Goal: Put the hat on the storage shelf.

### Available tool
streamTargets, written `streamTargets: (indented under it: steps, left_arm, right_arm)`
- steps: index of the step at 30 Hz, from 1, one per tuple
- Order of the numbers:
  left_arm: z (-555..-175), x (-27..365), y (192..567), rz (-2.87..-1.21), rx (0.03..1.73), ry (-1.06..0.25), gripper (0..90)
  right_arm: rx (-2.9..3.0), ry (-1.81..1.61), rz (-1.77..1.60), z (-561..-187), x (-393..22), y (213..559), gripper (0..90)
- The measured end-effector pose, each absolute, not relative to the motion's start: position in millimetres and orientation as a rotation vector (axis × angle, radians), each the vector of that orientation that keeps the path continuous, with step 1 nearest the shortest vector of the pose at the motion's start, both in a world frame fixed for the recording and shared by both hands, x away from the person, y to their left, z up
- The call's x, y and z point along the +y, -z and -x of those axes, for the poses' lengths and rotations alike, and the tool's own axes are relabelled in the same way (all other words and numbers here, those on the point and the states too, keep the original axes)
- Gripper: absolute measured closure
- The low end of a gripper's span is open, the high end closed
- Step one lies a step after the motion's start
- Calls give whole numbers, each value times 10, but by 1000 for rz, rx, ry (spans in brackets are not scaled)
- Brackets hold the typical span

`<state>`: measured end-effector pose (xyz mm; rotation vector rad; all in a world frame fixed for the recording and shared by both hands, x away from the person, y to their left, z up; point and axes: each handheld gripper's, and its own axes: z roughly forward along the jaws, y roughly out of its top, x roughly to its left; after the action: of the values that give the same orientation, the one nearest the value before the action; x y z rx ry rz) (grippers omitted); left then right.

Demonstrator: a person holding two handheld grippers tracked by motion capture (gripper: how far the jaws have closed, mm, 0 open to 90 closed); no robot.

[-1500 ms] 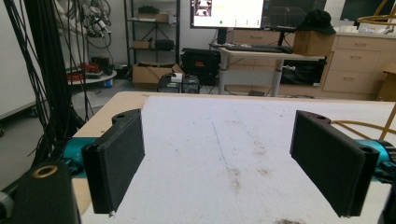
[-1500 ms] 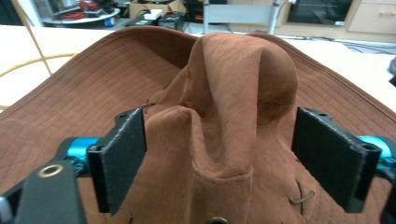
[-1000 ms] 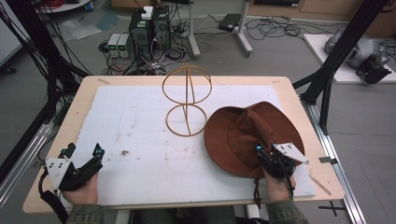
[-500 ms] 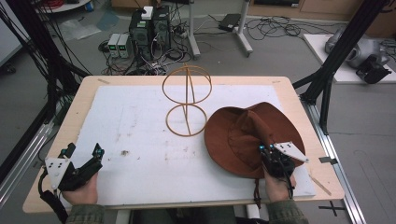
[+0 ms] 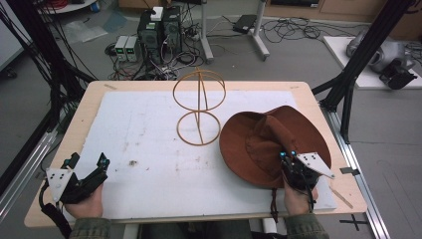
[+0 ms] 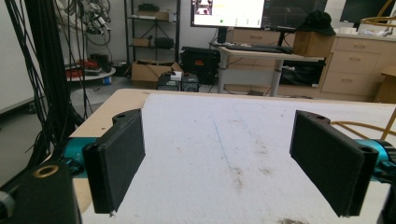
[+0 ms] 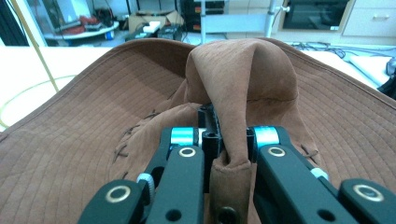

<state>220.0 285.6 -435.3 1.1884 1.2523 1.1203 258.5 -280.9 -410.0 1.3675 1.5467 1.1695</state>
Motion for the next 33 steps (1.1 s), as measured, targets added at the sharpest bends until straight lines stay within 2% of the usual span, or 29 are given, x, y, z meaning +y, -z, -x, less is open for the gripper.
streamTargets:
  steps: [33]
  left_arm:
    - [-2209,2860,4371,-1197,1263,-1122,171]
  right_arm:
    - [1312,-1339,-1149,-2396,-2800,3786,861]
